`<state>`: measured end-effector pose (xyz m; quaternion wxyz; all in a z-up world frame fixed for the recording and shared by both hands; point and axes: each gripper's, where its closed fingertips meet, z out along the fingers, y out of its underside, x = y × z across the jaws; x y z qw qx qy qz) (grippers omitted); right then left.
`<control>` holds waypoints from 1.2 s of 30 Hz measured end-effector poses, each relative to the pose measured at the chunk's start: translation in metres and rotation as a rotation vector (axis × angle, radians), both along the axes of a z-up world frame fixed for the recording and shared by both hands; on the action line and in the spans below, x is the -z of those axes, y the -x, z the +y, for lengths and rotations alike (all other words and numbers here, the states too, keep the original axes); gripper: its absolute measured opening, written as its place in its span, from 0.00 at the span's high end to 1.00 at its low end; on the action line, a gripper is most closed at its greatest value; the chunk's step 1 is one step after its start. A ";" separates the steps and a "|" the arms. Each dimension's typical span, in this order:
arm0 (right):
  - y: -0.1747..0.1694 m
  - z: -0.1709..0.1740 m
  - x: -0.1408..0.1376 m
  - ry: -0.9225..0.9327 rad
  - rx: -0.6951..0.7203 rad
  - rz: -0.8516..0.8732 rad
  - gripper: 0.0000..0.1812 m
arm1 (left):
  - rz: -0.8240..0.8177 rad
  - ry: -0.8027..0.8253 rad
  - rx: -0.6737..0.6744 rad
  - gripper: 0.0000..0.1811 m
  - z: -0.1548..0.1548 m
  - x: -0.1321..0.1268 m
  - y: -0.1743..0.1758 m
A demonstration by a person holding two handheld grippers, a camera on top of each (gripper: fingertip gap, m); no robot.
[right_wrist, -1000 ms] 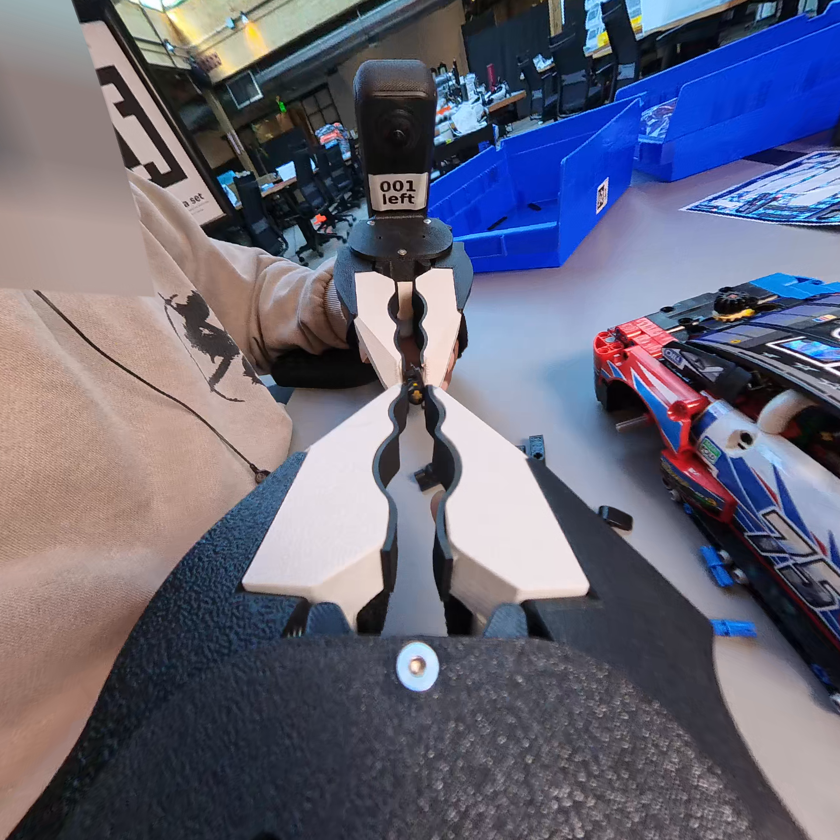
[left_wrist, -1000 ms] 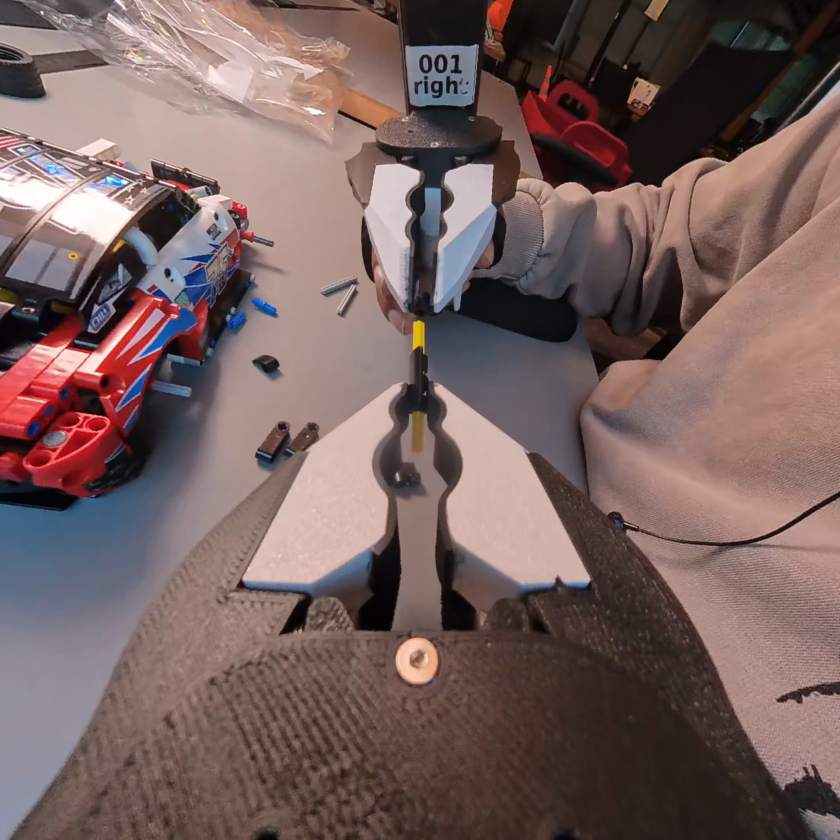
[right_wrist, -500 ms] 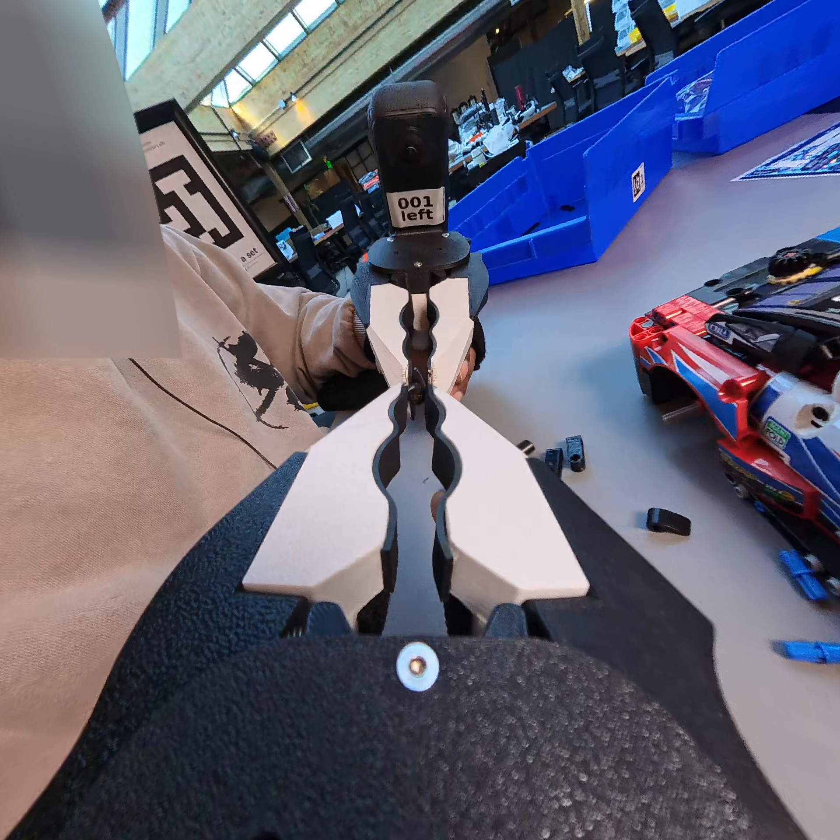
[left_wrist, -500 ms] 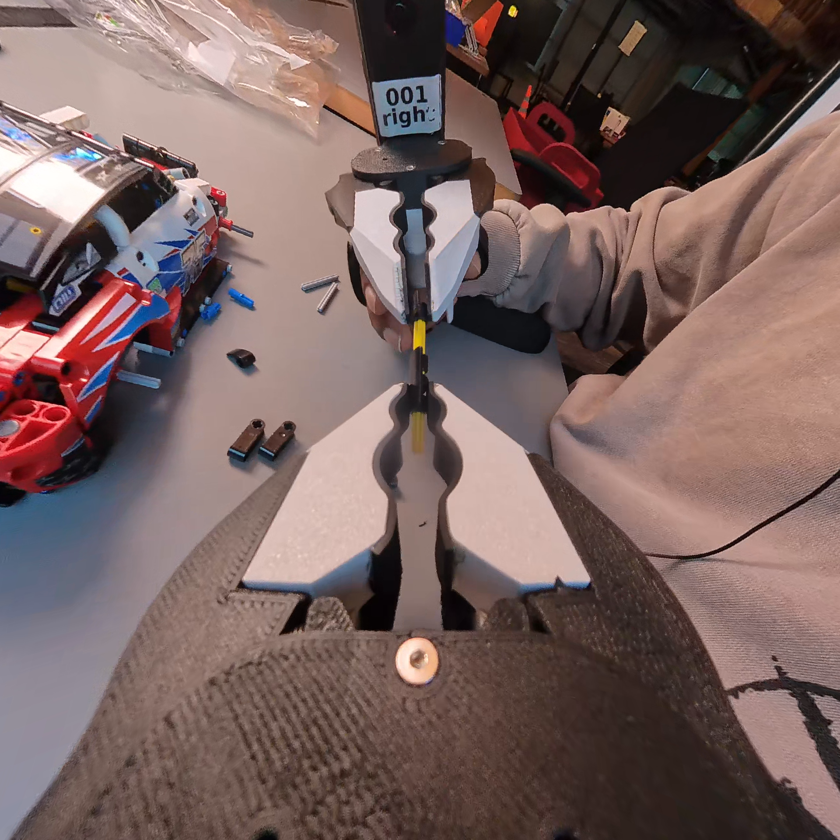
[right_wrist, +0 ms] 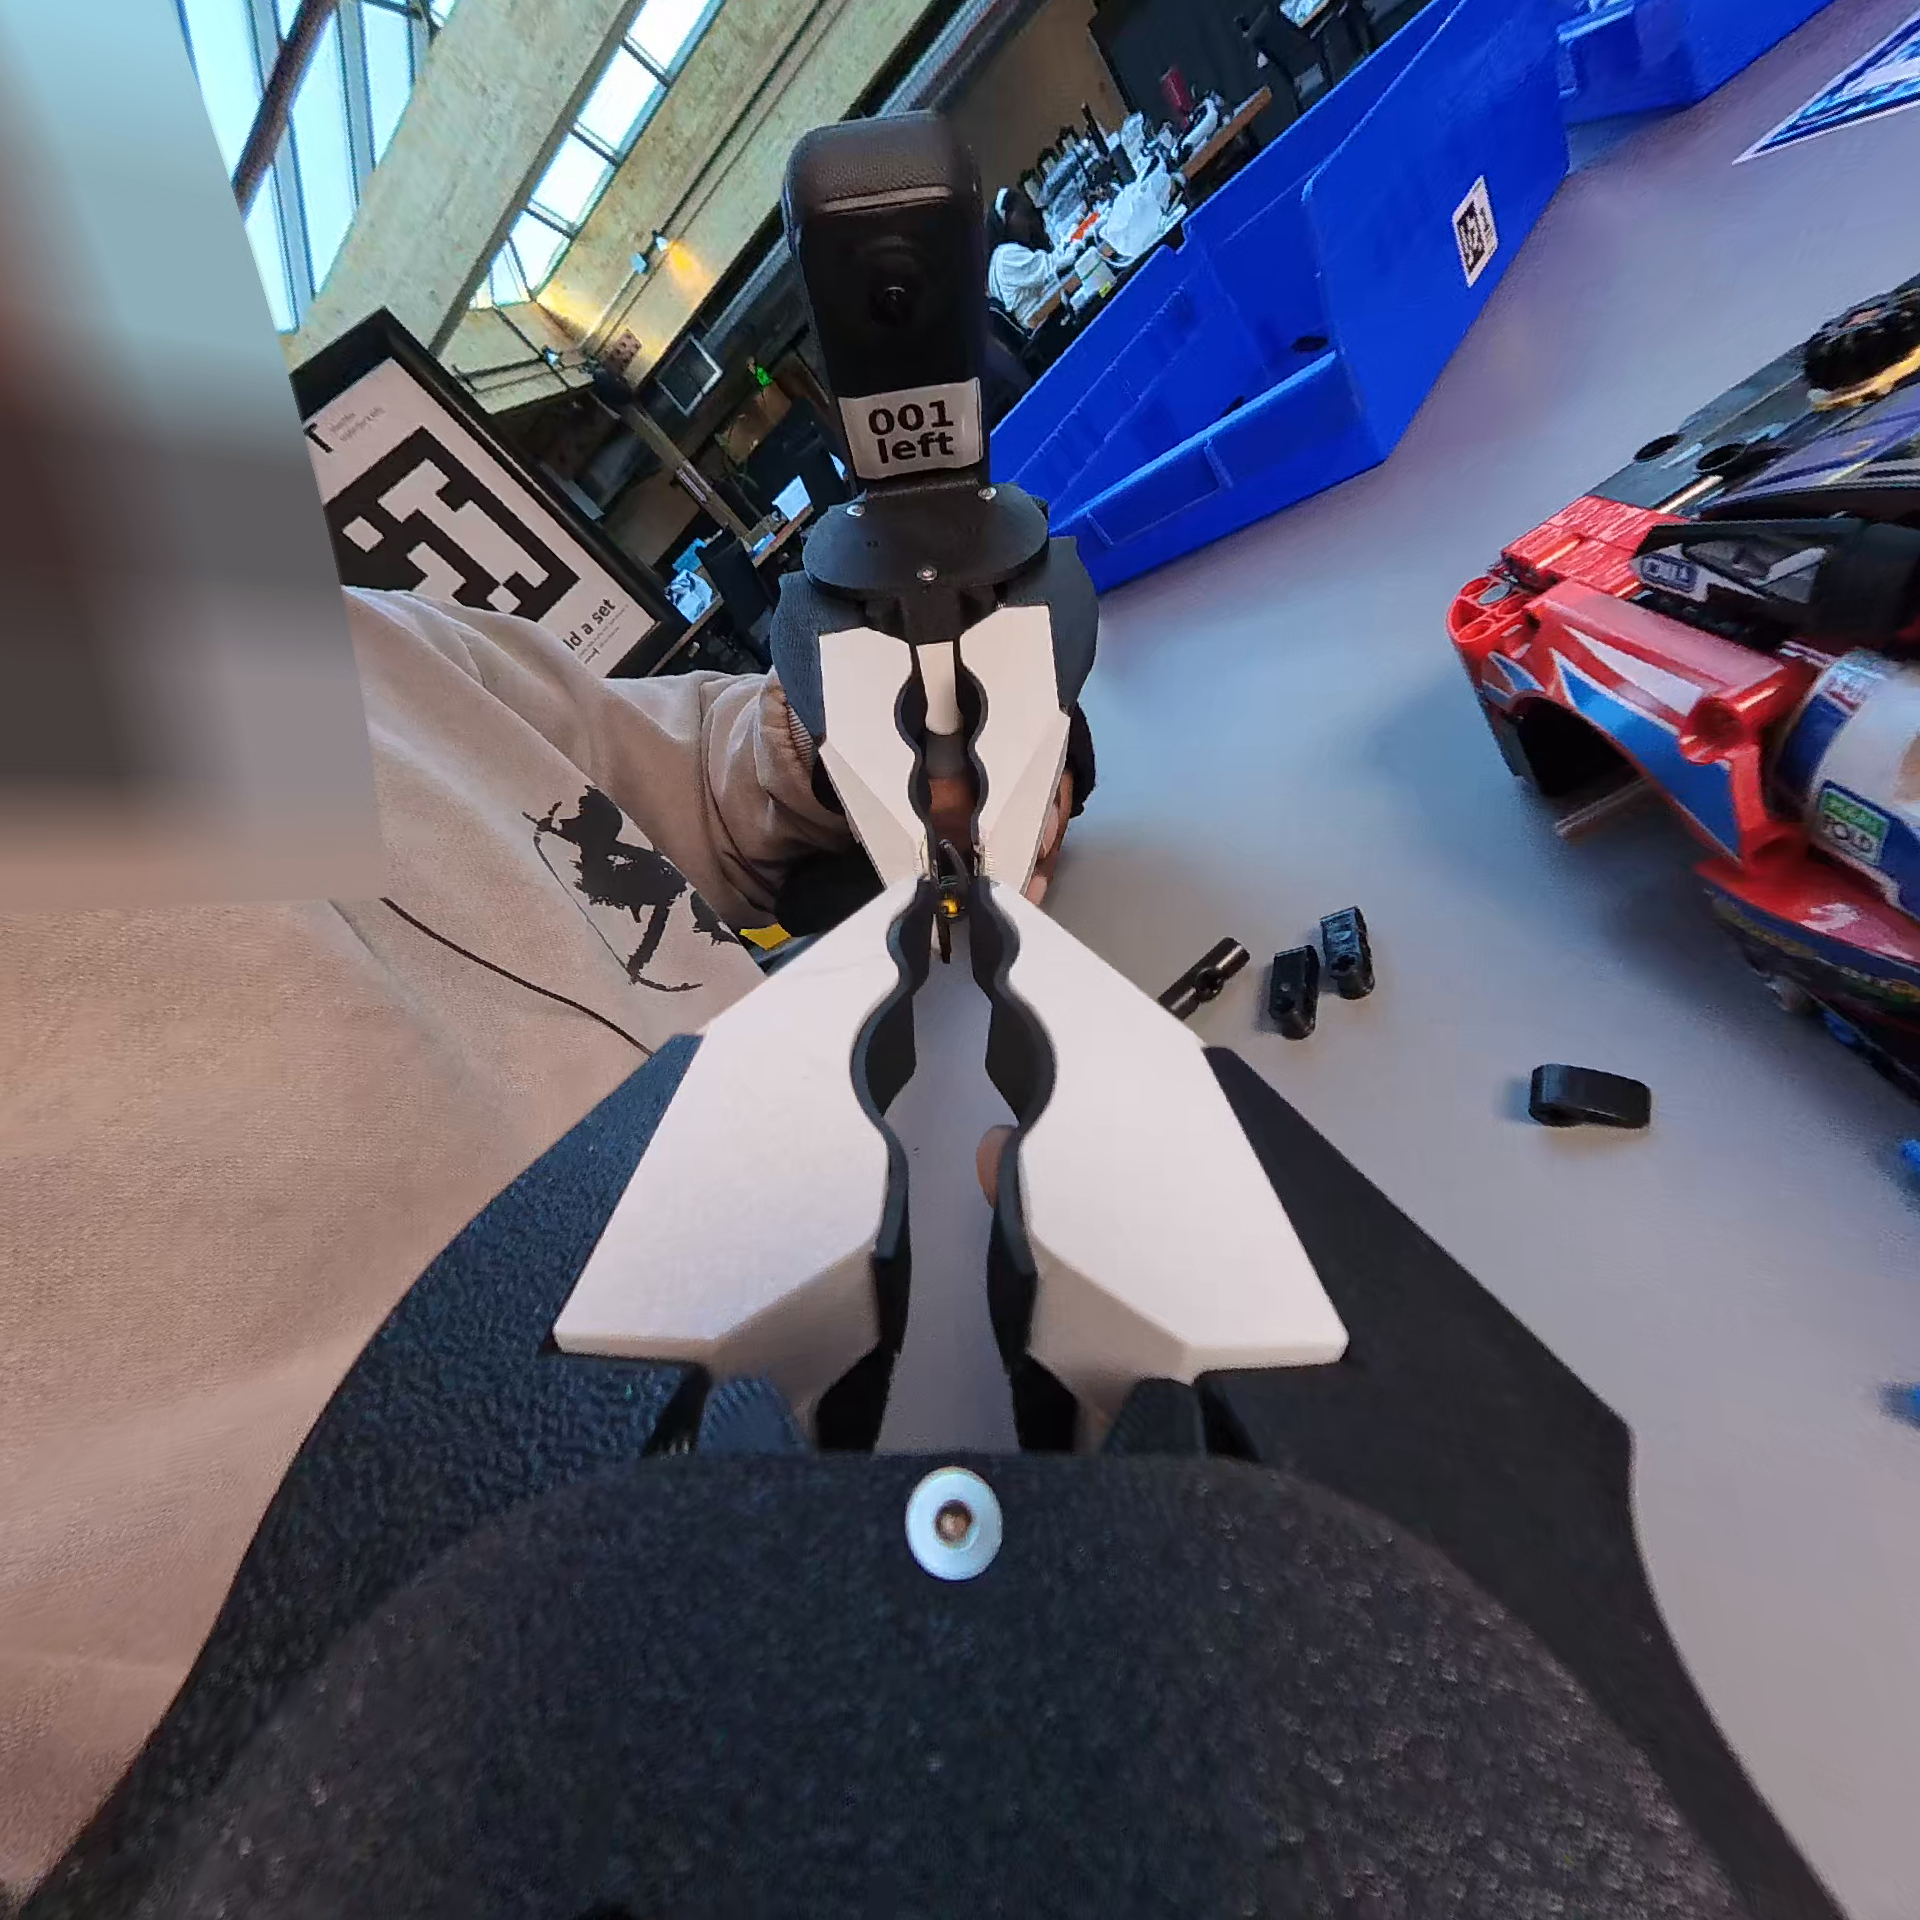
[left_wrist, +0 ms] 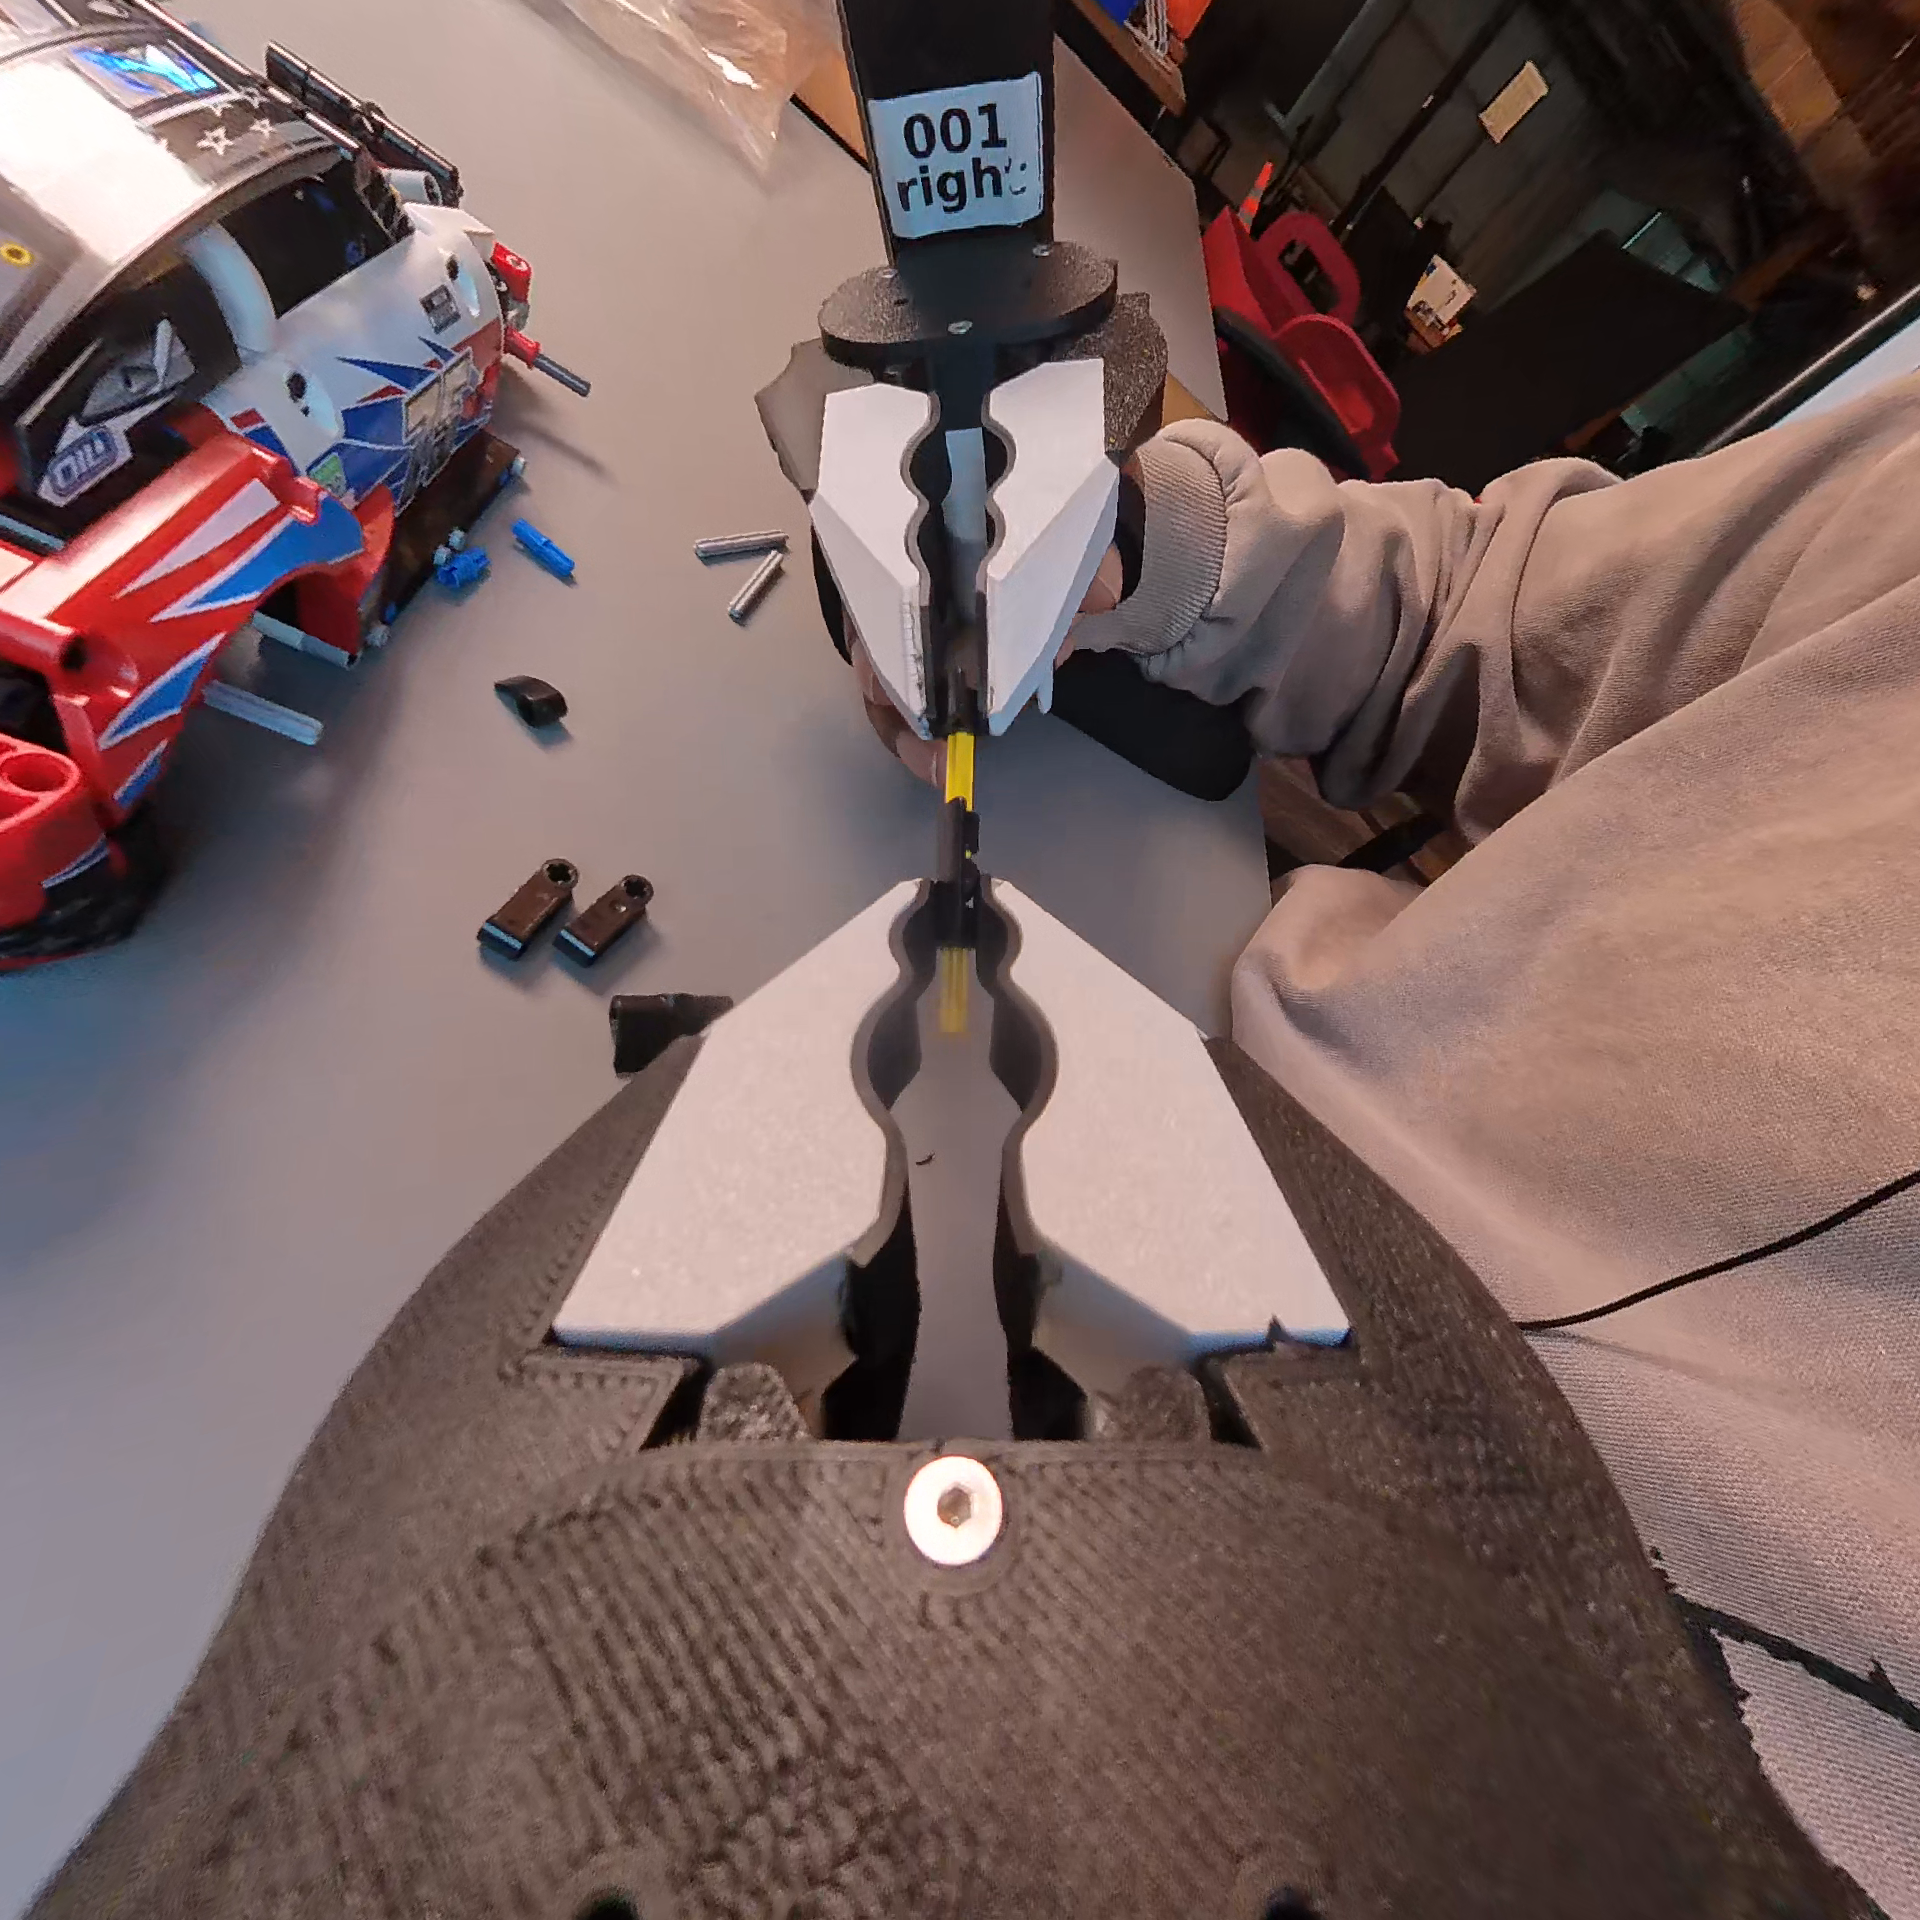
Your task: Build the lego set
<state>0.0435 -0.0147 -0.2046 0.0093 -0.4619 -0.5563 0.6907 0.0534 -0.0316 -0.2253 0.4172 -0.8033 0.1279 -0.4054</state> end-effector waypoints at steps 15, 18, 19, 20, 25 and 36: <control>0.002 -0.010 0.007 -0.037 -0.005 -0.031 0.97 | 0.093 -0.032 -0.026 0.98 0.003 -0.001 -0.002; 0.001 -0.011 0.007 -0.042 -0.011 -0.034 0.97 | 0.055 -0.025 -0.011 0.98 0.002 0.000 -0.003; 0.001 -0.011 0.007 -0.037 -0.012 -0.031 0.97 | 0.052 -0.029 -0.004 0.98 0.002 0.000 -0.003; 0.002 -0.011 0.006 -0.034 -0.007 -0.022 0.97 | 0.051 -0.034 0.000 0.98 0.002 -0.001 -0.003; 0.003 -0.012 0.001 -0.107 0.020 0.068 0.98 | 0.026 -0.061 0.022 0.98 0.001 -0.004 -0.002; -0.005 -0.015 -0.005 -0.296 0.048 0.214 0.98 | 0.085 -0.195 0.057 0.97 0.001 -0.008 -0.007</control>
